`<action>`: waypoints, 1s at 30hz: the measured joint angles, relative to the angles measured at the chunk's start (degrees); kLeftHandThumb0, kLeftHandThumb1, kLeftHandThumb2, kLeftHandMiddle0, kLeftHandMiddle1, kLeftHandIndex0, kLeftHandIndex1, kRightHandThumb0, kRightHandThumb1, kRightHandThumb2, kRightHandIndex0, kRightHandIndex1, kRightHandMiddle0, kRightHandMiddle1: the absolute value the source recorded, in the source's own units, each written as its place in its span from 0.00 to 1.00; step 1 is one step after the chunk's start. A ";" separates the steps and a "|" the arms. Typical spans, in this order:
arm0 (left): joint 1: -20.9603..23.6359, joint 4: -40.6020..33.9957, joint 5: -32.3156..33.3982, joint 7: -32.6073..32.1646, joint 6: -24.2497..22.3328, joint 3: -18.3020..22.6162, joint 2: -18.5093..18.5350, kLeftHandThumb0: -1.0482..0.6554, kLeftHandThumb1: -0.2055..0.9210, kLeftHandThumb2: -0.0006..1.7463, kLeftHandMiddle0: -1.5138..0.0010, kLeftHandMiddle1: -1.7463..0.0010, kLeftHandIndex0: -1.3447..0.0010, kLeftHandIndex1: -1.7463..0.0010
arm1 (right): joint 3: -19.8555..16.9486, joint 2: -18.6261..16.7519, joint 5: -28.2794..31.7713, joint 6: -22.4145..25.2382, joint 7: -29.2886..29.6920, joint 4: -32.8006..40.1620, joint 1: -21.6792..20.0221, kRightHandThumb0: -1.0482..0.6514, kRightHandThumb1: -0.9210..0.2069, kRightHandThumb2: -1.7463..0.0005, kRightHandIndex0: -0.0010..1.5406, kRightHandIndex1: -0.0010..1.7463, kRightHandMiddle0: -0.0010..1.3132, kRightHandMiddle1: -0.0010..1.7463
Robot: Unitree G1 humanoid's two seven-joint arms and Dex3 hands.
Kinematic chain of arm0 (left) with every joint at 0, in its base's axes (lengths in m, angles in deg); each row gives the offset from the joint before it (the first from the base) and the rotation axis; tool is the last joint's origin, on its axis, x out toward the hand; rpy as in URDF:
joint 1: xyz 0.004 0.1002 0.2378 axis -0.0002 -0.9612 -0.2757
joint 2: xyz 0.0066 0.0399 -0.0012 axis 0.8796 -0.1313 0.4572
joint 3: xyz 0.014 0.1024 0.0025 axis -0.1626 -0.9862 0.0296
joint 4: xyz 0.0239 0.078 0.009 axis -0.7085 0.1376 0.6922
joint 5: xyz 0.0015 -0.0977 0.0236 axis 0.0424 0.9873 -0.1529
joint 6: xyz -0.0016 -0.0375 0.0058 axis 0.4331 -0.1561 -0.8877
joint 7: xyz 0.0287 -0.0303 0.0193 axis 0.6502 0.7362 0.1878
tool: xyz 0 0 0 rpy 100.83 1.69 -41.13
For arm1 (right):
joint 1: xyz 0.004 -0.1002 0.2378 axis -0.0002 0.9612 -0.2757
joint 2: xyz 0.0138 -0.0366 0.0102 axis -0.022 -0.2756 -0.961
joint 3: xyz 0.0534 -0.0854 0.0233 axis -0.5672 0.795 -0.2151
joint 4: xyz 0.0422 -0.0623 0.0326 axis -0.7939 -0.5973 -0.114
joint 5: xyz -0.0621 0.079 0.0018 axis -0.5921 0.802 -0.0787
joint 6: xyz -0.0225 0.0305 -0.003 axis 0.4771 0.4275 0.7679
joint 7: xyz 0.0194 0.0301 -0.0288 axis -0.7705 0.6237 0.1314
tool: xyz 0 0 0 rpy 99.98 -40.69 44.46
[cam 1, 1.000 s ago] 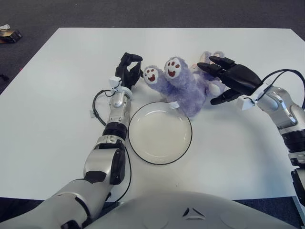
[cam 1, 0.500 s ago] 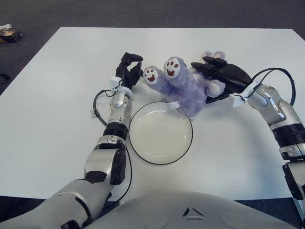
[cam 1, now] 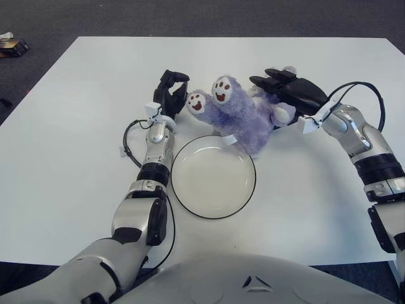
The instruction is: Put the doll into the plate.
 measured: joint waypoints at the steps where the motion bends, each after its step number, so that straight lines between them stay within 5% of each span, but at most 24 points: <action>1: 0.00 0.00 0.00 0.00 0.00 -0.01 -0.02 0.41 1.00 0.15 0.42 0.00 0.65 0.16 | 0.20 -0.15 -0.10 0.00 0.02 -0.35 -0.25 0.10 0.02 1.00 0.00 0.00 0.04 0.00; 9: -0.04 -0.03 0.09 0.00 0.03 0.08 -0.09 0.41 1.00 0.15 0.42 0.00 0.64 0.17 | 1.75 -0.74 -1.48 0.02 1.10 -1.85 -1.93 0.13 0.03 1.00 0.12 0.01 0.15 0.03; 12: -0.04 -0.05 0.29 0.01 0.07 0.15 -0.13 0.41 1.00 0.15 0.42 0.00 0.64 0.17 | 2.62 -0.73 -3.47 -0.27 3.37 -2.51 -2.37 0.17 0.04 1.00 0.28 0.03 0.35 0.07; 17: -0.04 -0.04 0.53 0.01 0.42 0.22 -0.17 0.41 1.00 0.15 0.42 0.00 0.64 0.17 | 4.90 -0.68 -8.83 -1.29 10.11 -4.50 -3.69 0.22 0.05 1.00 0.40 0.05 0.49 0.12; 18: -0.04 -0.04 0.54 0.02 0.49 0.22 -0.19 0.41 1.00 0.15 0.42 0.00 0.64 0.17 | 5.15 -0.67 -9.20 -1.42 10.85 -4.78 -3.88 0.27 0.06 1.00 0.38 0.16 0.49 0.17; 21: -0.04 -0.02 0.79 0.03 0.58 0.23 -0.20 0.41 1.00 0.14 0.42 0.00 0.64 0.17 | 6.28 -0.62 -11.11 -1.28 13.13 -5.50 -4.51 0.39 0.05 0.97 0.20 0.68 0.45 0.50; 23: -0.04 -0.02 0.98 0.03 0.58 0.23 -0.20 0.41 1.00 0.14 0.42 0.00 0.64 0.17 | 6.97 -0.60 -11.78 -0.98 13.63 -5.73 -4.84 0.40 0.02 0.94 0.17 0.79 0.45 0.62; 26: -0.04 -0.02 1.08 0.04 0.59 0.22 -0.20 0.41 1.00 0.14 0.42 0.00 0.63 0.17 | 7.65 -0.60 -11.94 -0.60 14.10 -5.97 -5.28 0.54 0.01 0.89 0.20 0.89 0.45 0.63; 30: -0.03 -0.02 1.23 0.07 0.59 0.20 -0.21 0.41 1.00 0.14 0.42 0.00 0.63 0.17 | 7.90 -0.60 -11.54 -0.67 15.07 -6.51 -5.60 0.60 0.13 0.70 0.19 0.94 0.41 0.73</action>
